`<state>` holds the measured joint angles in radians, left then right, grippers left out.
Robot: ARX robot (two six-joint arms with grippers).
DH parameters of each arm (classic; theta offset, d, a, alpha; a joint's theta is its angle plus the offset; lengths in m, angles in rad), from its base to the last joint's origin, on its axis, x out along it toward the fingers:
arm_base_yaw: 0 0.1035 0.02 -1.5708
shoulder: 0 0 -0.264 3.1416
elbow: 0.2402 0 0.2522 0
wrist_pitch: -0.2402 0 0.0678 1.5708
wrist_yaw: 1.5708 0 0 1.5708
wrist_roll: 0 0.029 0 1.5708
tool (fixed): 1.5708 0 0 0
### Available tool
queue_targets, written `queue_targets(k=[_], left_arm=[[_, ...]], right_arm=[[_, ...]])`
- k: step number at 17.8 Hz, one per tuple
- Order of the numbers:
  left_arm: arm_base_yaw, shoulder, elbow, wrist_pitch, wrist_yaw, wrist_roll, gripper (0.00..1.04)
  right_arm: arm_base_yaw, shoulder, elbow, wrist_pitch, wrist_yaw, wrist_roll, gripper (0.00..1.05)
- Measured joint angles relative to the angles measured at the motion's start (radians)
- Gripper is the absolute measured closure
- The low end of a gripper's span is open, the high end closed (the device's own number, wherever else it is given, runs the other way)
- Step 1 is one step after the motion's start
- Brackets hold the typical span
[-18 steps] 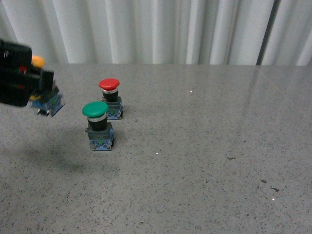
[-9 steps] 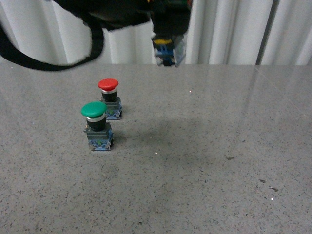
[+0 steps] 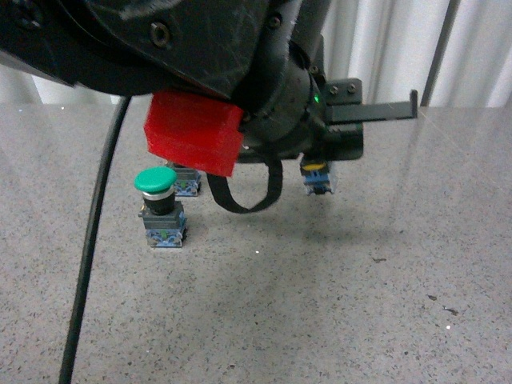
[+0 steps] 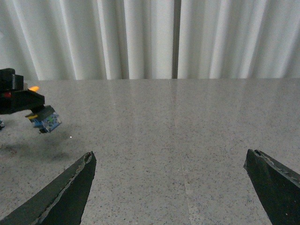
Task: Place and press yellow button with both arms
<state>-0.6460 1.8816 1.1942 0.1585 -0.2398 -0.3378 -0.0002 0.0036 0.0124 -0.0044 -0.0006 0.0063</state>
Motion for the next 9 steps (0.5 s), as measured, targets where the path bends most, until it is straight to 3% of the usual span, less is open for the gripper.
queue_targets(k=[9], left_arm=[[-0.034, 0.052, 0.000, -0.023, -0.035, -0.055, 0.73]], right_arm=[[0.000, 0.000, 0.000, 0.000, 0.000, 0.000, 0.07]])
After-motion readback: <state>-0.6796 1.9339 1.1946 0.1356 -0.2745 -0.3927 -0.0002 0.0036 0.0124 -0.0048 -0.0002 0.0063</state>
